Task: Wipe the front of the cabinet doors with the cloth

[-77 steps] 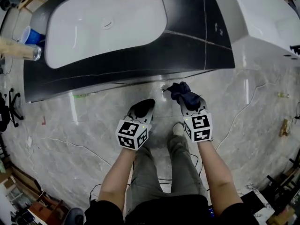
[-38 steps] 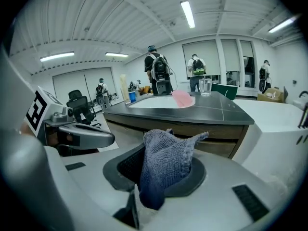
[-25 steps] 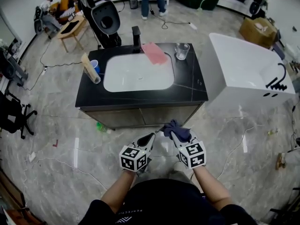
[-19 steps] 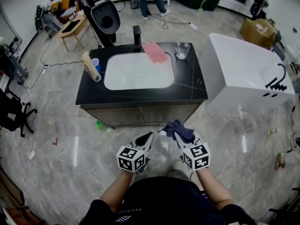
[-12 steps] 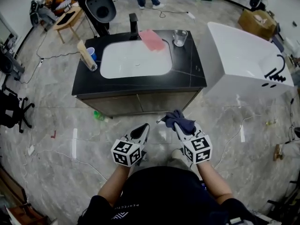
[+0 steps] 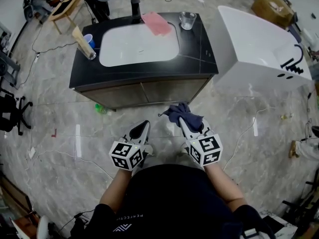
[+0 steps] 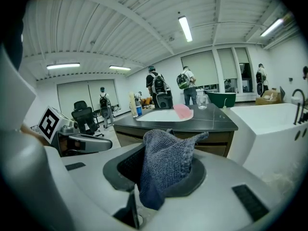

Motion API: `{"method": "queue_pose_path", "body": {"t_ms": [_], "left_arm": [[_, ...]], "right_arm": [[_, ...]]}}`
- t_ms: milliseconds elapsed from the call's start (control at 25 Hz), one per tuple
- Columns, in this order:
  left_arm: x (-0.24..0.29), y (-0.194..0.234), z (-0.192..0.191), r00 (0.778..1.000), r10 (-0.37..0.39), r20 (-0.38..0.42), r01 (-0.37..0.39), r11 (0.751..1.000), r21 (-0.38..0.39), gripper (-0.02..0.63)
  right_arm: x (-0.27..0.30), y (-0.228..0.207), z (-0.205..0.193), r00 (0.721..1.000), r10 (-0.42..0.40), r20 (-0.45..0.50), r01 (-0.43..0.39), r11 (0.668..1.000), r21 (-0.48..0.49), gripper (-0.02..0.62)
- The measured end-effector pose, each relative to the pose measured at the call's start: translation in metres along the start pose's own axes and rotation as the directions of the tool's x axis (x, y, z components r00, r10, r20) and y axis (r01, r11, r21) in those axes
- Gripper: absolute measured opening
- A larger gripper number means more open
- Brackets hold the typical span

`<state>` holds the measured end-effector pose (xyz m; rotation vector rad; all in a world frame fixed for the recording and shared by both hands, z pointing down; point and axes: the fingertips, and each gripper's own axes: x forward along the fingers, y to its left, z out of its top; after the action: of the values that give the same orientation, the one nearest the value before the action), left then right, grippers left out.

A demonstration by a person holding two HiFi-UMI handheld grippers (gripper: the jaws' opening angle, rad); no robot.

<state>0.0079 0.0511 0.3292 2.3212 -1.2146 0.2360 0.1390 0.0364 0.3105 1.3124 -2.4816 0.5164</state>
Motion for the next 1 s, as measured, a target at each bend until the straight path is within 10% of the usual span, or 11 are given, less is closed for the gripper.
{"method": "queue_pose_path", "body": {"t_ms": [1000], "left_arm": [[0.0024,-0.0063,-0.0078,1.0,-0.01,-0.021,0.01,1.0,0.007,0.006]], "right_arm": [[-0.0051,0.0051,-0.0088,1.0,0.005,0.005,-0.005,0.998,0.06,0.107]]}}
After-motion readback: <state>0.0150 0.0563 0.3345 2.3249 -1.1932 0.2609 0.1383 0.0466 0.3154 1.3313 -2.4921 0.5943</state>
